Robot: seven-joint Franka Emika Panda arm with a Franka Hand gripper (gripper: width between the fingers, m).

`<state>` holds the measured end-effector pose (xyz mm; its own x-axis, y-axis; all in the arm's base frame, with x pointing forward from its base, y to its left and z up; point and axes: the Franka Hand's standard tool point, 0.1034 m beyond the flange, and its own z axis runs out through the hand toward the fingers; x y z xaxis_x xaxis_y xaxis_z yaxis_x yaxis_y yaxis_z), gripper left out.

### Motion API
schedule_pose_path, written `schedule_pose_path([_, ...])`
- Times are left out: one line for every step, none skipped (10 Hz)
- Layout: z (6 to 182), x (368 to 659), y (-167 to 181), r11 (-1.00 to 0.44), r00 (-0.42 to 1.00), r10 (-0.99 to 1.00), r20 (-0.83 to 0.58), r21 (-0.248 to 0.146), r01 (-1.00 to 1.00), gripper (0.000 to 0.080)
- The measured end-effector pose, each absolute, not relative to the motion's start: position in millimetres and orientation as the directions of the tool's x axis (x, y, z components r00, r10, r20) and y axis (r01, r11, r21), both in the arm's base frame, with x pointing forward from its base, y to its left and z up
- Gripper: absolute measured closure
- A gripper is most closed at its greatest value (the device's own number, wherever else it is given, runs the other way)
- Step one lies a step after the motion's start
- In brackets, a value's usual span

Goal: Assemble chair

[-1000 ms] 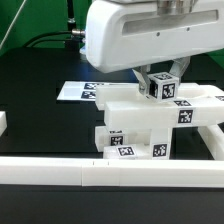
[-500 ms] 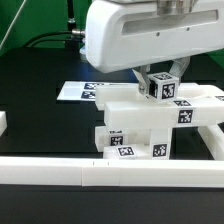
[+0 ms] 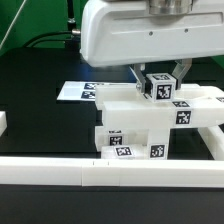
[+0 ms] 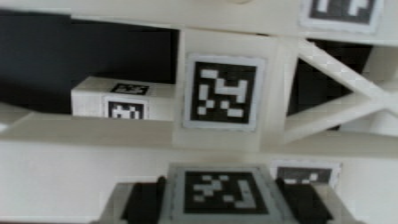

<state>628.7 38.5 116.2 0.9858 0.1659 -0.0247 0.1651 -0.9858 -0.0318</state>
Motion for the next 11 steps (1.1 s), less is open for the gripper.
schedule_pose_path([115.9, 629.7, 38.8, -0.998, 0.999, 0.050, -0.019, -0.033, 0.050, 0.0517])
schedule_pose_path([115.7, 631.4, 39.3, -0.997, 0.998, -0.065, -0.008, -0.032, -0.065, 0.0517])
schedule_pose_path([115.7, 633.1, 39.9, -0.982, 0.983, -0.182, 0.001, -0.044, -0.182, 0.0517])
schedule_pose_path([115.8, 634.1, 40.4, -0.958, 0.960, -0.282, 0.000, -0.051, -0.281, 0.0517])
schedule_pose_path([115.7, 634.4, 40.9, -0.922, 0.924, -0.381, -0.008, -0.062, -0.381, 0.0517])
schedule_pose_path([115.7, 635.7, 41.6, -0.885, 0.887, -0.461, -0.010, -0.071, -0.460, 0.0517])
schedule_pose_path([115.6, 636.4, 42.0, -0.854, 0.857, -0.515, -0.012, -0.072, -0.515, 0.0517])
schedule_pose_path([115.6, 636.6, 42.5, -0.810, 0.813, -0.582, -0.018, -0.073, -0.582, 0.0517])
schedule_pose_path([115.4, 636.5, 43.0, -0.797, 0.800, -0.600, -0.020, -0.073, -0.599, 0.0438])
schedule_pose_path([115.2, 636.4, 42.9, -0.811, 0.814, -0.580, -0.019, -0.073, -0.580, 0.0438])
schedule_pose_path([115.6, 636.3, 43.2, -0.838, 0.841, -0.542, -0.014, -0.068, -0.541, 0.0303])
